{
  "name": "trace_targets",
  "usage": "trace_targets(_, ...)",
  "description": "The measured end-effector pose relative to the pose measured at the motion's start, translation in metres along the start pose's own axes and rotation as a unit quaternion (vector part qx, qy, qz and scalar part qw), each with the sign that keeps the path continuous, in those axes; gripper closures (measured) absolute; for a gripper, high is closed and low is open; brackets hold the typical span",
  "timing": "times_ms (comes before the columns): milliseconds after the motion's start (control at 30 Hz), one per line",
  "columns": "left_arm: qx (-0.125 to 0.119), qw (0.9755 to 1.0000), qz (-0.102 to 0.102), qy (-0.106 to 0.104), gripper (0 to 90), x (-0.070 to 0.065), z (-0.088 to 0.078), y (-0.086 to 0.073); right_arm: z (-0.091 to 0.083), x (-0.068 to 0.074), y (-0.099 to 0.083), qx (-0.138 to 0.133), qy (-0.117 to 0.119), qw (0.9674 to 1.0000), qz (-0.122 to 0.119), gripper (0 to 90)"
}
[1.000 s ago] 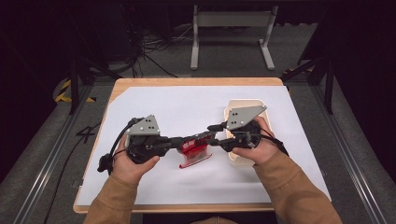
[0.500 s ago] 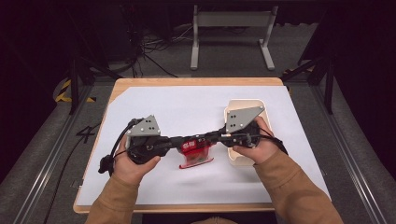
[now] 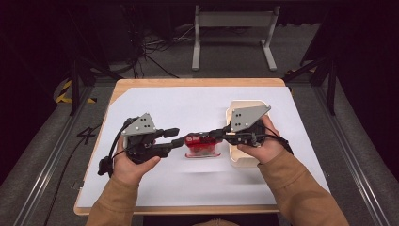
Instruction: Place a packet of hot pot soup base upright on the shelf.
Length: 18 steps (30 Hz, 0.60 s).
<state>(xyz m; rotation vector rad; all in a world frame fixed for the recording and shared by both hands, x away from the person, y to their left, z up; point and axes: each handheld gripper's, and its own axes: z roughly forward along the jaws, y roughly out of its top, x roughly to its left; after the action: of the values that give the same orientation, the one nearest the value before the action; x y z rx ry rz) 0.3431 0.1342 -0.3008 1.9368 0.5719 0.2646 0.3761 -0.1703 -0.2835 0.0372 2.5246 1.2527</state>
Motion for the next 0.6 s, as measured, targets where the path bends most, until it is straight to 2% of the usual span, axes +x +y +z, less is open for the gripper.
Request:
trace_targets(100,-0.006,0.9999,-0.004,0.011,51.4,0.005,-0.002,-0.002,-0.007,-0.004,0.001,0.003,-0.012,0.9999,-0.005,89.1)
trace_targets(233,-0.007,0.9997,-0.014,0.019,48.1,0.011,-0.004,-0.005,-0.017,-0.012,0.001,0.006,-0.024,0.9997,-0.007,89.1)
trace_targets(600,-0.008,0.9986,-0.034,0.04,45.0,0.025,-0.008,-0.014,-0.043,-0.03,0.0,0.005,-0.062,0.998,-0.003,89.0)
